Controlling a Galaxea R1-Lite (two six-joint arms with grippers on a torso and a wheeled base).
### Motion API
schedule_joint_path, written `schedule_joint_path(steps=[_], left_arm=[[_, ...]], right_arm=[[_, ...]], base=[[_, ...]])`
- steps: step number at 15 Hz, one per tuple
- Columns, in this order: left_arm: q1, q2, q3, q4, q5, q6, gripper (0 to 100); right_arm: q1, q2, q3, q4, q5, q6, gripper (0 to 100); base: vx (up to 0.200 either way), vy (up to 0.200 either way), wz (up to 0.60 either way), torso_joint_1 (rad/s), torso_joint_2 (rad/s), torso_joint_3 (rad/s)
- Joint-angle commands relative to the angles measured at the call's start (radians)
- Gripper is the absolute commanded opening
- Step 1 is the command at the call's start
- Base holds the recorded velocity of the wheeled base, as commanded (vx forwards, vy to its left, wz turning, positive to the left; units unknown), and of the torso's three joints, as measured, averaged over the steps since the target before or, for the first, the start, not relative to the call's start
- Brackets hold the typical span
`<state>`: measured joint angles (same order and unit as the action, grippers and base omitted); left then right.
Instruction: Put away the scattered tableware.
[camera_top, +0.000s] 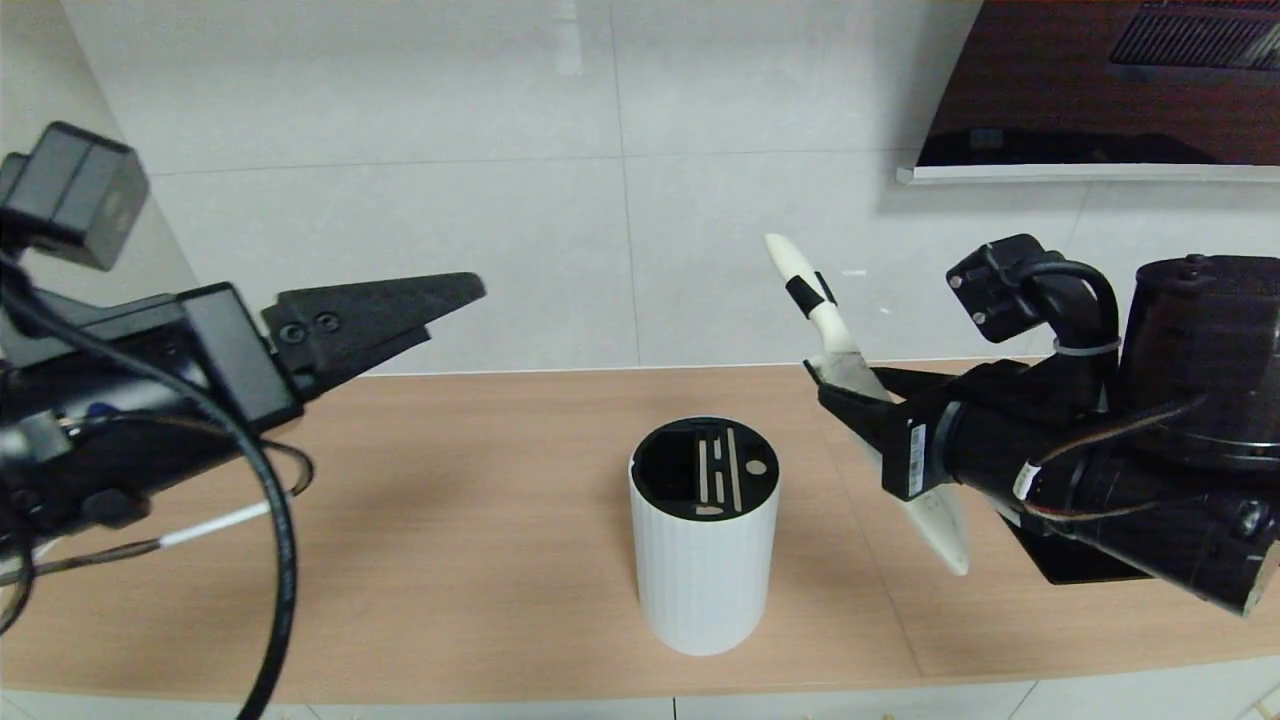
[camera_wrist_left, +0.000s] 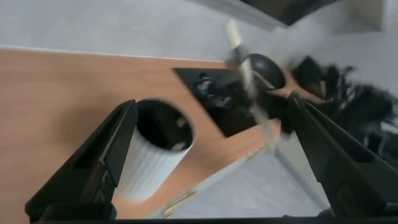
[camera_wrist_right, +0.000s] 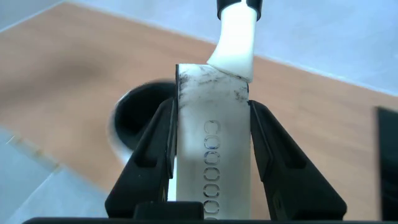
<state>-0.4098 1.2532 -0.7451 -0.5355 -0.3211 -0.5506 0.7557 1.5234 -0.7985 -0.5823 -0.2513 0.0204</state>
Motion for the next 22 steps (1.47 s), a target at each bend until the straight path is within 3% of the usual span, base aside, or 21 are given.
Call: schedule_joint_path(steps=[1, 3, 6, 10, 12, 14, 22], left_arm=[[-0.04, 0.161, -0.054, -0.066, -0.038, -0.008, 100], [-0.089, 0.206, -0.051, -0.081, -0.069, -0.017, 100], [-0.141, 0.229, -0.049, -0.086, -0.07, -0.074, 100], [-0.193, 0.293, -0.033, -0.189, -0.064, -0.083, 100], [-0.198, 0.305, -0.026, -0.21, -0.064, -0.083, 100], [-0.222, 0.33, -0.014, -0.277, -0.039, -0.117, 100], [-0.236, 0.356, -0.017, -0.282, -0.013, -0.118, 100]], right_arm=[[0.06, -0.008, 0.012, -0.002, 0.0, 0.013, 0], [0.099, -0.008, 0.009, -0.001, 0.0, 0.032, 0], [0.188, 0.02, 0.009, -0.002, 0.0, 0.065, 0], [0.235, 0.046, 0.005, -0.01, 0.003, 0.082, 0], [0.238, 0.052, 0.005, -0.011, 0.001, 0.093, 0], [0.27, 0.087, -0.01, -0.014, 0.001, 0.142, 0], [0.298, 0.089, -0.004, -0.079, 0.003, 0.165, 0]], base=[[0.0, 0.0, 0.0, 0.0, 0.0, 0.0], [0.0, 0.0, 0.0, 0.0, 0.0, 0.0], [0.0, 0.0, 0.0, 0.0, 0.0, 0.0], [0.0, 0.0, 0.0, 0.0, 0.0, 0.0], [0.0, 0.0, 0.0, 0.0, 0.0, 0.0], [0.0, 0.0, 0.0, 0.0, 0.0, 0.0], [0.0, 0.0, 0.0, 0.0, 0.0, 0.0]])
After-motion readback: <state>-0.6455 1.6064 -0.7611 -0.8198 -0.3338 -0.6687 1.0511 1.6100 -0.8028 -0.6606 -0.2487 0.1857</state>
